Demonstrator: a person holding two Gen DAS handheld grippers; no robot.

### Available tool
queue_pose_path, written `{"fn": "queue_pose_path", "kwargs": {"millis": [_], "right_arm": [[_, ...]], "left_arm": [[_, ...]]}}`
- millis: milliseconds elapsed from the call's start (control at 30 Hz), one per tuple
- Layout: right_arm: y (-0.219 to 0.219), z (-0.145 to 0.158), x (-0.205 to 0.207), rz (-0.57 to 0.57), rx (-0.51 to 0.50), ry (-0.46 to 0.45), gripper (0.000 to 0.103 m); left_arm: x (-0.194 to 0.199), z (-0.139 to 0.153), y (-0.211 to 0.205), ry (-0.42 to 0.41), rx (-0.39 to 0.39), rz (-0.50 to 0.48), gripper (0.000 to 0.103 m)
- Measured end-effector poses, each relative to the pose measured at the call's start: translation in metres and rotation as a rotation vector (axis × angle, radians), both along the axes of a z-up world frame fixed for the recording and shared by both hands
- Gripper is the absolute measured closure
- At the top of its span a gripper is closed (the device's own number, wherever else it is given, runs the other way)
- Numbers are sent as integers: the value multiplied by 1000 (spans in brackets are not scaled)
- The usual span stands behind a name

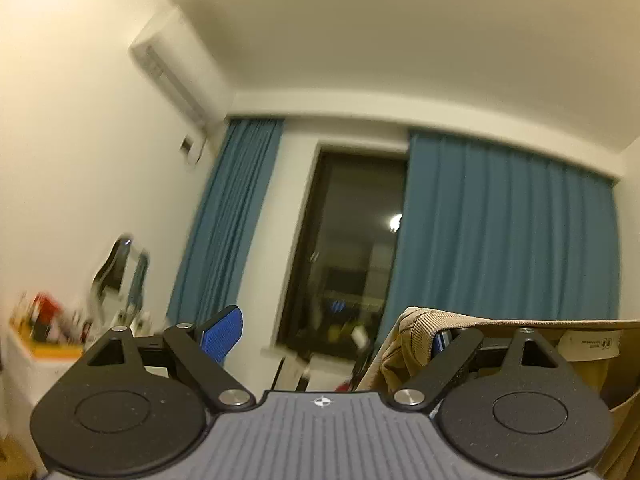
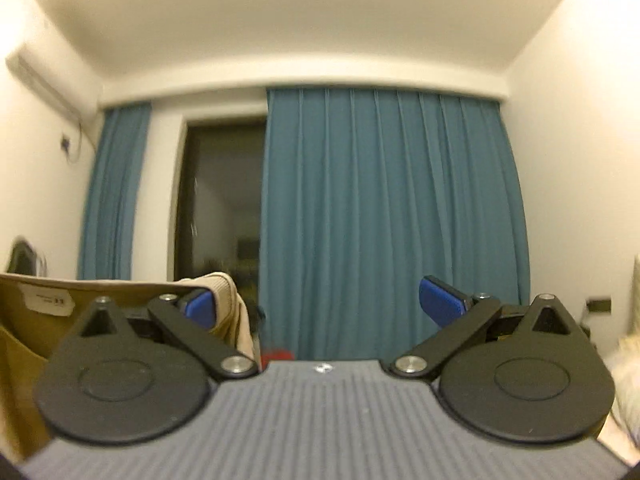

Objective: Fold clothes
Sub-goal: 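Raise the T-shirt with both grippers and lay it flat on the bed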

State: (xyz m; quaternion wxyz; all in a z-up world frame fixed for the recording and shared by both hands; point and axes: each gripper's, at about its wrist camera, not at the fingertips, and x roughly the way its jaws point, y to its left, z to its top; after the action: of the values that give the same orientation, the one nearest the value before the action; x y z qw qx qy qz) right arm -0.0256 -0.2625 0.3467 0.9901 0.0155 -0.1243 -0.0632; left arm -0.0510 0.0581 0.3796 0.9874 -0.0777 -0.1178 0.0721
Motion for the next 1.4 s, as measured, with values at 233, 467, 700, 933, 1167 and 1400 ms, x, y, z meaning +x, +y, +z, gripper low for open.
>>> {"fn": "queue_pose_path", "kwargs": {"millis": [233,467,700,933,1167,1400], "right_arm": [[-22,82,-33,2,-32,-80,0],[-40,83,8,-9,-47,61,0],[-58,4,133,-63,-43,233,0],[-76,-98,303,-128,-42,349,0],[-91,-276,467,-107,-12,570,0],[-85,-398,563,65,-97,949,1]], "left_arm": [[-14,80,-8,-38,24,-112,9],[67,56,-30,104,37,-178,7],[242,-38,-42,253,10,-193,7],[456,-174,-59,413,-2,-152,5],[627,-379,-66,744,50,-138,7],[687,-478,-66,1048,132,-205,9]]}}
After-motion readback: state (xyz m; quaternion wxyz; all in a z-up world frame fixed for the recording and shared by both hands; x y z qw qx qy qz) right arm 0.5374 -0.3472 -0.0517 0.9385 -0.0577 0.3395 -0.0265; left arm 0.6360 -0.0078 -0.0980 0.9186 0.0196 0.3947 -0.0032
